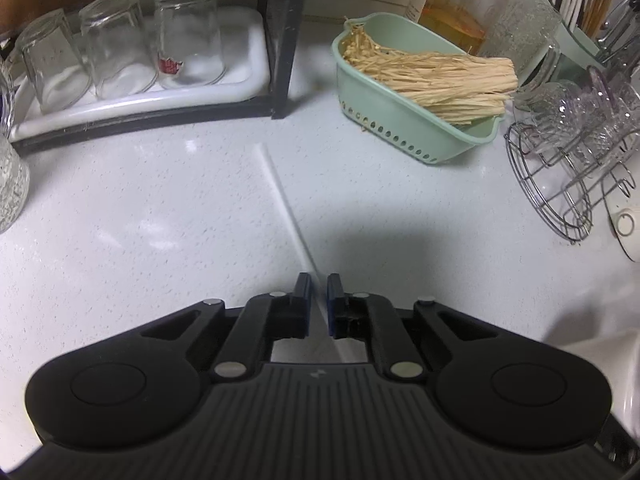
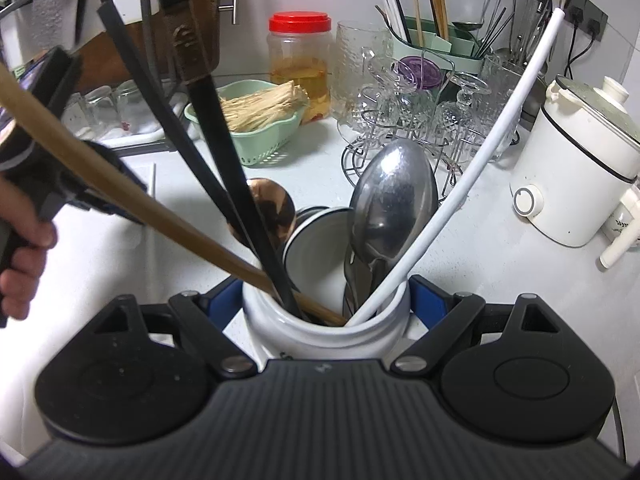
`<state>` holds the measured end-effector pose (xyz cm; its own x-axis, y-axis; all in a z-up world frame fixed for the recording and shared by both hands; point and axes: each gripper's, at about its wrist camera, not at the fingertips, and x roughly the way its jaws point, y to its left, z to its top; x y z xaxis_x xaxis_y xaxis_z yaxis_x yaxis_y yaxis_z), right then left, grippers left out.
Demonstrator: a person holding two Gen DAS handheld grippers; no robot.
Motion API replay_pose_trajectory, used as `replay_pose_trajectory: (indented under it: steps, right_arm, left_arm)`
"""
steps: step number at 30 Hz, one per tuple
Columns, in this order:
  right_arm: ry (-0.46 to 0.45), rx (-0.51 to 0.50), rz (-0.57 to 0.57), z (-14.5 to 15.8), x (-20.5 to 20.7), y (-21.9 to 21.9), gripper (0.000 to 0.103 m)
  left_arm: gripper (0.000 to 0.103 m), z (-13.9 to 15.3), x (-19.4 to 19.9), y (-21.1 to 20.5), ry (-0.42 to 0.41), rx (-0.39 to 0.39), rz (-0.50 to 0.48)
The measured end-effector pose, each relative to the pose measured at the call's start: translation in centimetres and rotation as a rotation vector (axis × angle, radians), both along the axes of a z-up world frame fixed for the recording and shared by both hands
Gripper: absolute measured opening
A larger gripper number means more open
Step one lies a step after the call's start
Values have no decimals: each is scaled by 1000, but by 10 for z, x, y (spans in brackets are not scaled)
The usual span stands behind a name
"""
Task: Organize utensils
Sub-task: 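Move the left tool over the long white stick and close on it, then lift the white stick off the counter with the left tool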
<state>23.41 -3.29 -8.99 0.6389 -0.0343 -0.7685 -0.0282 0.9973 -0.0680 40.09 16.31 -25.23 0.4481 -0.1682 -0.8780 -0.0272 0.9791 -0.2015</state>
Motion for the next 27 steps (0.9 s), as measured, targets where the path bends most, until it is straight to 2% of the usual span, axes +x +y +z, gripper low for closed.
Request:
replay_pose_trajectory:
  steps: [13,23,27]
  right_arm:
    - [9,-5,-58,0,2,9,90]
    - [-1,1,-22,-1,0,6,90]
    - [2,2,18,-1,0,5,90]
  left_arm:
    - [3,0,-45,22,-1,-55,-91]
    - [0,8,-80,15,-3,-58,-150]
    - [0,13,-91,16,6,-72,-130]
